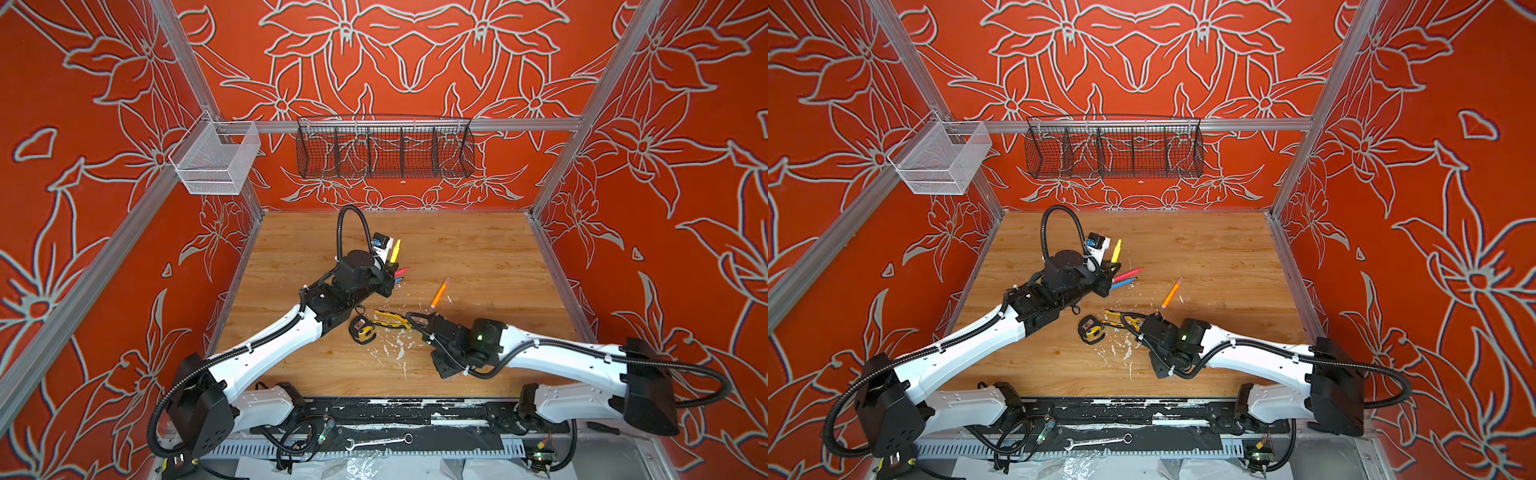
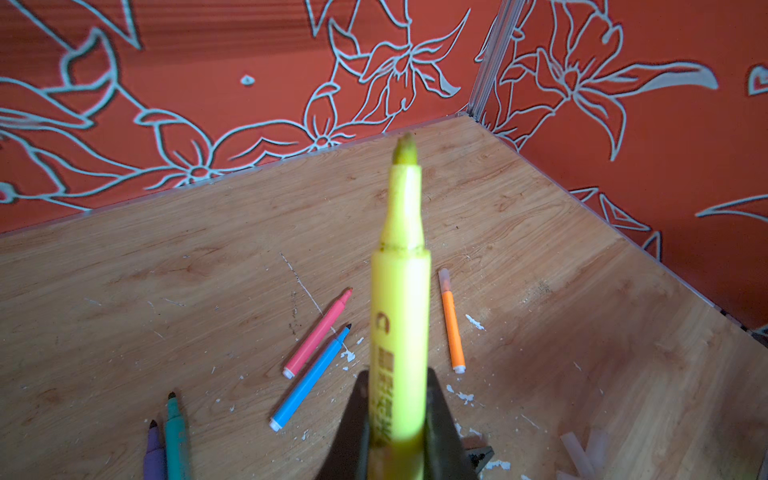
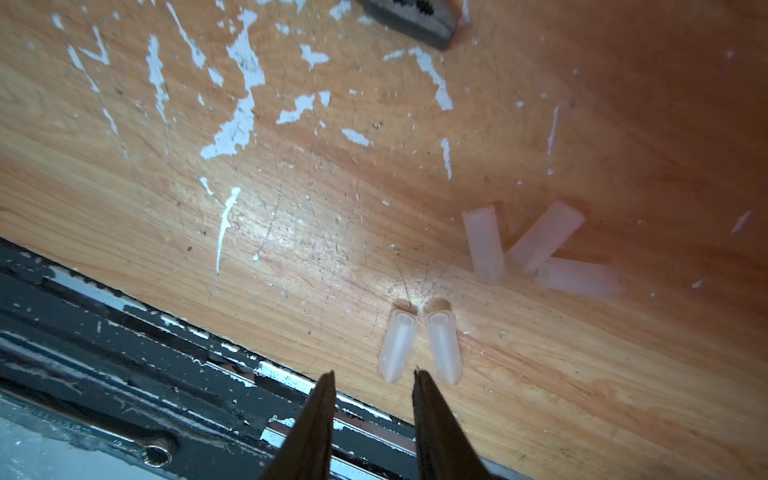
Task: Insert the pens into the pen caps
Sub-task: 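Move the right gripper down to the pink caps and close on one, then lift the pink cap with the right gripper toward the held yellow marker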
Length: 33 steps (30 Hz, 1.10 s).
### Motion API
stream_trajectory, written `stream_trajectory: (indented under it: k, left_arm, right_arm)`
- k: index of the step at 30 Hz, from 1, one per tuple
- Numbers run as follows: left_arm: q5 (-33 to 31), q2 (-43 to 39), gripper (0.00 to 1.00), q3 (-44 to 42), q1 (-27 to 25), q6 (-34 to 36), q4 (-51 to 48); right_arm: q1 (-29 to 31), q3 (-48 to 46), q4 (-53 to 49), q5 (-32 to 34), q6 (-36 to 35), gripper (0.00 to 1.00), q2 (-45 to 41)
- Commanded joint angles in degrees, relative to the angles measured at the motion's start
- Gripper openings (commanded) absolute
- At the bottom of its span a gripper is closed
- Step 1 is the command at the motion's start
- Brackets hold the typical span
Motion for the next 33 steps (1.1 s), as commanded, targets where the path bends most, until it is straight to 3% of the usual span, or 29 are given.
stream_trajectory:
  k: [1, 11, 22, 33]
  left_arm:
    - [-0.17, -2.59, 0.0, -0.88, 0.31, -0.52, 1.43]
    - [0.09, -3.68, 0.0, -1.34, 0.31, -0.52, 2.12]
    - [-0.08, -4.49, 0.0, -1.75, 0.31, -0.38, 2.22]
    - [-0.16, -4.62, 0.0, -1.87, 0.31, -0.27, 2.4]
  right_arm:
    - [2.15, 0.5, -1.47, 3.14, 4.02, 0.33, 1.98]
    - [3.21, -9.64, 8.55, 0.73, 8.66, 0.34, 1.48]
    - [3.27, -9.99, 11.43, 1.01, 8.1, 0.34, 6.93]
    - [3.33, -10.78, 12.11, 2.42, 8.63, 0.16, 8.28]
